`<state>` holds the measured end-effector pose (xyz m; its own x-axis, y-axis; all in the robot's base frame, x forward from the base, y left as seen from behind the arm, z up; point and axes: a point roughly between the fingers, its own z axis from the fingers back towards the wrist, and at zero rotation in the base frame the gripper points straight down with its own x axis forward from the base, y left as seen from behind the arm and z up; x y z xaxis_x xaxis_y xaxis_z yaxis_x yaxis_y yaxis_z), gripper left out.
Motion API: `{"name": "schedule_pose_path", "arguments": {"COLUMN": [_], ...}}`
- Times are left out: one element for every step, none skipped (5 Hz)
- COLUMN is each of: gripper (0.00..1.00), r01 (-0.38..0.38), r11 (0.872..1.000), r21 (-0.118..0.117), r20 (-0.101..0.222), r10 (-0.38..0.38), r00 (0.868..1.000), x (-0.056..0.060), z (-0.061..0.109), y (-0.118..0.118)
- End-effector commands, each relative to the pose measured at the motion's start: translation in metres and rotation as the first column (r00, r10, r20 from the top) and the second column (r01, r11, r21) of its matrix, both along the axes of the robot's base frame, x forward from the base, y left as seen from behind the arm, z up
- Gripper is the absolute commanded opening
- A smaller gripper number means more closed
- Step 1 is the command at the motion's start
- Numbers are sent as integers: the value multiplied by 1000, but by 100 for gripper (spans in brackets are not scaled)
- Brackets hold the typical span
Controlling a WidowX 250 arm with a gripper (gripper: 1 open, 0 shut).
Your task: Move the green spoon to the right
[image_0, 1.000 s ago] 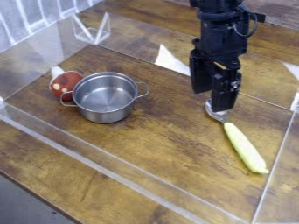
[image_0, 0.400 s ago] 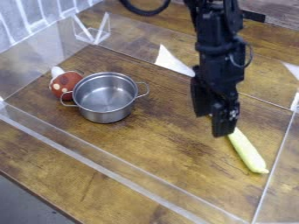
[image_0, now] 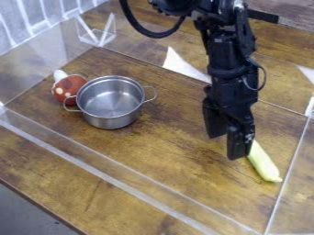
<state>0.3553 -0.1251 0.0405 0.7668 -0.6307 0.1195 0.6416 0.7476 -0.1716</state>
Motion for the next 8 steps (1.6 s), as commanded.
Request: {"name": "schedule_pose_path", "arguments": {"gripper": [100,100,100,100,100,0,0,100], "r01": [-19,-44,-68,-92,-145,-201,-257,-249], "r11": [1000,999,997,995,989,979,966,968], "r21": [-18,-25,-29,-34,-38,-38,-14,14], "r20": [35,29,25,20,15,10,8,-6], "r10": [20,45,69,93,146,202,257,249], "r00": [999,999,997,995,989,979,966,969], "x": [2,5,9,12,12,12,15,18], "z": [8,6,5,4,3,2,15,19], "y": [-11,-9,-8,-6,-2,3,5,3]}}
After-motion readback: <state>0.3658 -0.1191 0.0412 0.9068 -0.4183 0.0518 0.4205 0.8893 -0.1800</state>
